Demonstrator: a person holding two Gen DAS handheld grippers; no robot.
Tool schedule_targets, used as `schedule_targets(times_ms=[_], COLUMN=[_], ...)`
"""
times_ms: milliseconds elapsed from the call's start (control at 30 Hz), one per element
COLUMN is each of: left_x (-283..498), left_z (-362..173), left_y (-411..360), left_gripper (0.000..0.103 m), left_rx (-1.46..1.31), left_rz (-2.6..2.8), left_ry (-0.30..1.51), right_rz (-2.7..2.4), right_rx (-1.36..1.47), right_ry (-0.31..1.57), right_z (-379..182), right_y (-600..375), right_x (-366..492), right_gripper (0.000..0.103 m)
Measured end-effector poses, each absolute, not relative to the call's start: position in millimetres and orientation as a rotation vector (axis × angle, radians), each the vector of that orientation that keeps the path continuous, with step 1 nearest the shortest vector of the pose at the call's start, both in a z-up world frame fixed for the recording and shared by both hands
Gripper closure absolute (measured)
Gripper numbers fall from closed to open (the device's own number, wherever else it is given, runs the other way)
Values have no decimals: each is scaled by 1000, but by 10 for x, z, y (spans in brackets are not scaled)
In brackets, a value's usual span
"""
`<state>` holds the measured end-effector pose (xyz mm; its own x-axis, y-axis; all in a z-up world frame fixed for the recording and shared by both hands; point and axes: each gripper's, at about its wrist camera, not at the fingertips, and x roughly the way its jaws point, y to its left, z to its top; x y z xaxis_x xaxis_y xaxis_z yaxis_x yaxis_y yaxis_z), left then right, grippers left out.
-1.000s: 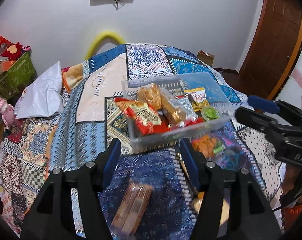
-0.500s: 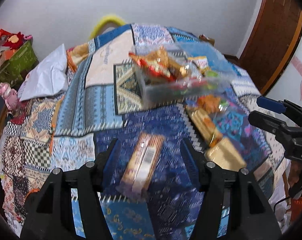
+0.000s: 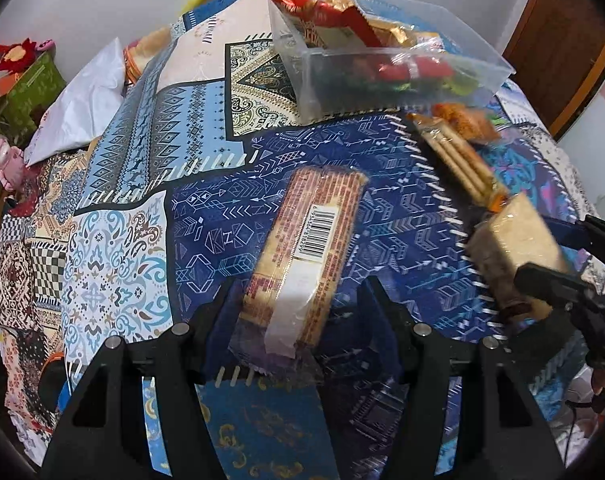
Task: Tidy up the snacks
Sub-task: 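Grasp wafer bar pack with left tool while right tool grasps square bread cake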
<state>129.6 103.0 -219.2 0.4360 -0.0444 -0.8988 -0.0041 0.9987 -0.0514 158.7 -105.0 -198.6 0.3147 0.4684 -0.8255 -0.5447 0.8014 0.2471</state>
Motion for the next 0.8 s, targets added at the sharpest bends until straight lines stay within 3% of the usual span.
schedule_targets(times_ms=[433, 600, 800], left_x=[1590, 1547, 1386], left_z=[-2293, -2286, -2226], left_y=[1139, 1114, 1026], left_gripper=[42, 55, 56], left_rx=[-101, -117, -88], left_rz=[-30, -24, -23], left_ry=[1121, 1084, 1071], right_rz=[680, 683, 687], right_rx=[-136, -115, -73], right_ry=[1055, 1047, 1036], right_z=[-2077, -2076, -2016], right_y=[-992, -978, -1109], right_x=[1551, 1560, 1552], right_gripper=[37, 40, 44])
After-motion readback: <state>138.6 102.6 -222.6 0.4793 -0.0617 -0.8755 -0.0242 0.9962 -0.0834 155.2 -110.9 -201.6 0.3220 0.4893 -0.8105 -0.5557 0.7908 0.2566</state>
